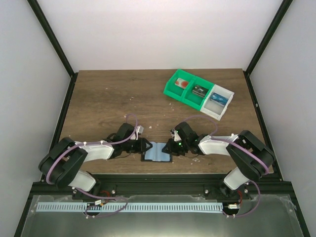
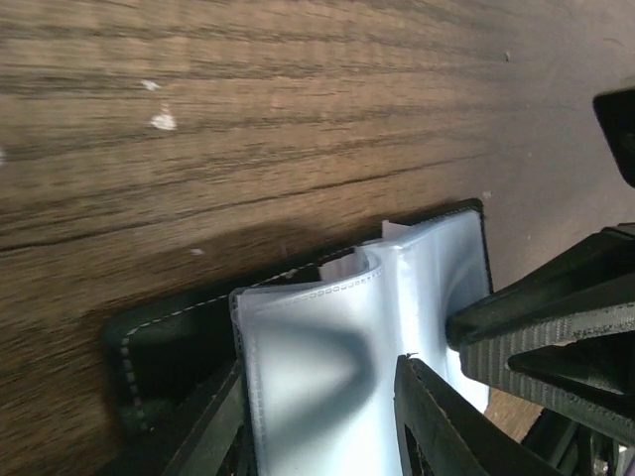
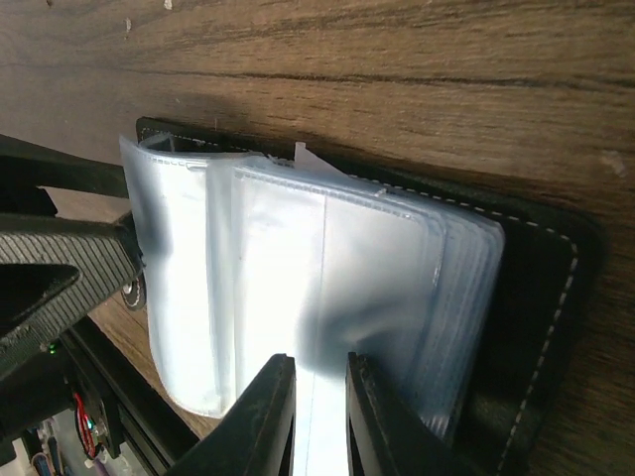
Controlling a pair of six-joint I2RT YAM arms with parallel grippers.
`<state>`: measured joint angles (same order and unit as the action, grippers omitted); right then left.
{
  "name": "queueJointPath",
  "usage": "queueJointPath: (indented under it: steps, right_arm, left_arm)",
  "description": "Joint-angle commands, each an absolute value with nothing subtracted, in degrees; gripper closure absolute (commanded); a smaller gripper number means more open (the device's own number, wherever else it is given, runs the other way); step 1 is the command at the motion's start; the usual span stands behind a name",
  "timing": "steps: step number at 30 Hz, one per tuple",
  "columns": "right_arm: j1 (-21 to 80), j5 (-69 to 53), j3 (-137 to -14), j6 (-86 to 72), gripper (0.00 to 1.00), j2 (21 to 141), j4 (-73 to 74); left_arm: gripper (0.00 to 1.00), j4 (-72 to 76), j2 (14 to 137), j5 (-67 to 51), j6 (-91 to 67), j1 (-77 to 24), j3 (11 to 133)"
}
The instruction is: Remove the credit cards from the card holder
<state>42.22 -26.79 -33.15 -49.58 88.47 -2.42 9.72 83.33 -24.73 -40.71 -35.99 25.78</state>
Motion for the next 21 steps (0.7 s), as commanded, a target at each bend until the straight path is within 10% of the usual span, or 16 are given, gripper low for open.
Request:
queueJointPath:
  steps: [1,6,12,17,21]
  right_arm:
    - [42.9,-24.8,-32.2,-49.0,0.83,90.6,-1.0]
    - [42.9,-24.7,-31.9,-48.9,0.83,91.0,-1.3]
    - [42.9,-24.4,-31.6,-49.0,0.84,91.3,-1.5]
    - [42.9,-24.5,-31.7,-49.0,0.84,91.3,-1.6]
    - [42.9,-23.8,-32.6,-48.5,0.84,90.7,0.0]
  left_arm:
    - [0.59,13.9,85.9,-29.1,-44.2,-38.3,23.7]
    - [0.66,17.3,85.5,-31.6,-46.4,-39.1,23.6]
    - [1.00,19.9,83.7,-33.0,-48.1,-39.2,23.3]
    - [1.00,20.1,84.5,-33.3,-48.2,-39.1,23.1]
    - [0.76,13.6,82.3,-30.2,-45.0,-38.9,25.2]
